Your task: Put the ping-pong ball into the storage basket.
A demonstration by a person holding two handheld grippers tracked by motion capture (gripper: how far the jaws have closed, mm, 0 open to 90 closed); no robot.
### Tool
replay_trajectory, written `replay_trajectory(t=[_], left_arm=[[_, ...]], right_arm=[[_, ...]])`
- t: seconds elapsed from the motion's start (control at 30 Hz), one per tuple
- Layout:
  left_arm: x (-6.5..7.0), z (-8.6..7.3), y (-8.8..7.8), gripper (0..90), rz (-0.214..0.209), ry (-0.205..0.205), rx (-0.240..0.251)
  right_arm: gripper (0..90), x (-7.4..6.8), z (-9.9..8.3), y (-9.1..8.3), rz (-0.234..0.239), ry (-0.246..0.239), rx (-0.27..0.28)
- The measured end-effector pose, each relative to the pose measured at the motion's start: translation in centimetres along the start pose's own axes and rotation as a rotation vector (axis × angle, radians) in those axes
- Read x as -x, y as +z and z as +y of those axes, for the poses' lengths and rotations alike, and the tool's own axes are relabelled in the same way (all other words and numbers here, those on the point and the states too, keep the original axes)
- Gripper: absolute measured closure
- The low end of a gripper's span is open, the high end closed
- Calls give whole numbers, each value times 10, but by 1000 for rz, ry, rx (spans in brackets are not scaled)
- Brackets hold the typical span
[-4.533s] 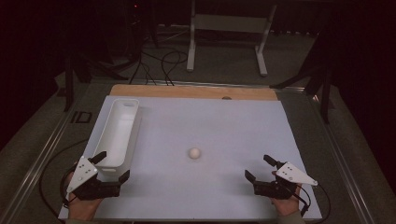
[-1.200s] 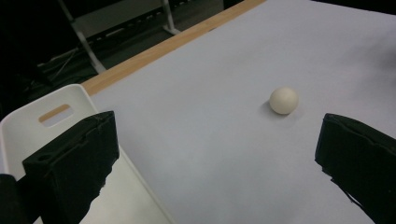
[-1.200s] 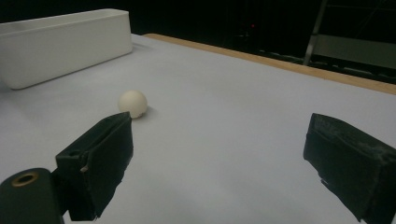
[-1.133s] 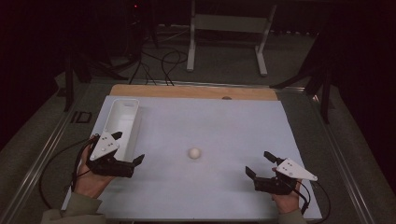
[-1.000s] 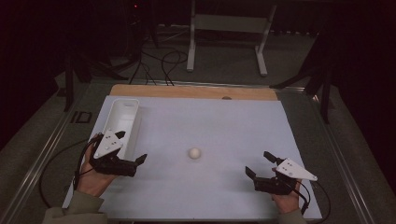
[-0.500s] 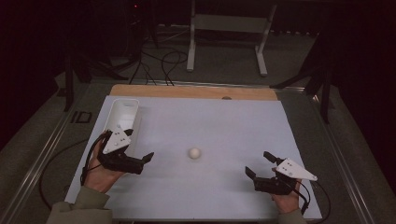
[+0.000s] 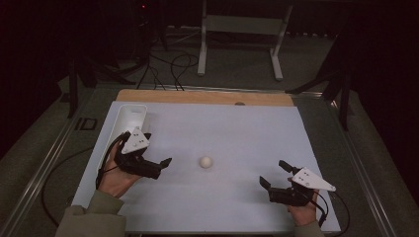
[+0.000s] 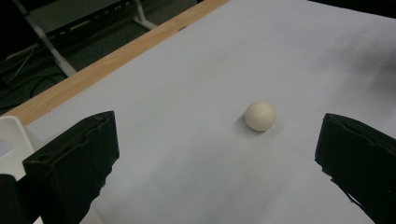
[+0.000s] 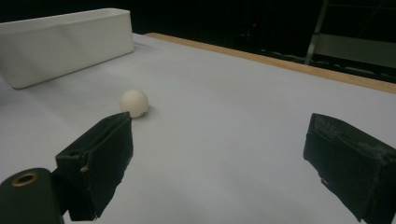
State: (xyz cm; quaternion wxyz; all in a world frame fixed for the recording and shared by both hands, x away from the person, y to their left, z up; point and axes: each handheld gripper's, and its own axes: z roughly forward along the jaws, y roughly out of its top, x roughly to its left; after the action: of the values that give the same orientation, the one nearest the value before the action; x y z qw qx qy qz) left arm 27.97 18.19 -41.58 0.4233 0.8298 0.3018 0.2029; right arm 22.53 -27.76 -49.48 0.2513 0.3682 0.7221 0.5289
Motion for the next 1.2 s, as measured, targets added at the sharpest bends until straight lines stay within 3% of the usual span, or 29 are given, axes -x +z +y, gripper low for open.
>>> replay_trajectory(t=[0.7, 1.2], left_arm=[[2, 14, 14, 1, -26, 11, -4], [4, 25, 25, 1, -48, 32, -32]], right_arm=[[81, 0, 0, 0, 2, -5, -3], [81, 0, 0, 0, 3, 1, -2]])
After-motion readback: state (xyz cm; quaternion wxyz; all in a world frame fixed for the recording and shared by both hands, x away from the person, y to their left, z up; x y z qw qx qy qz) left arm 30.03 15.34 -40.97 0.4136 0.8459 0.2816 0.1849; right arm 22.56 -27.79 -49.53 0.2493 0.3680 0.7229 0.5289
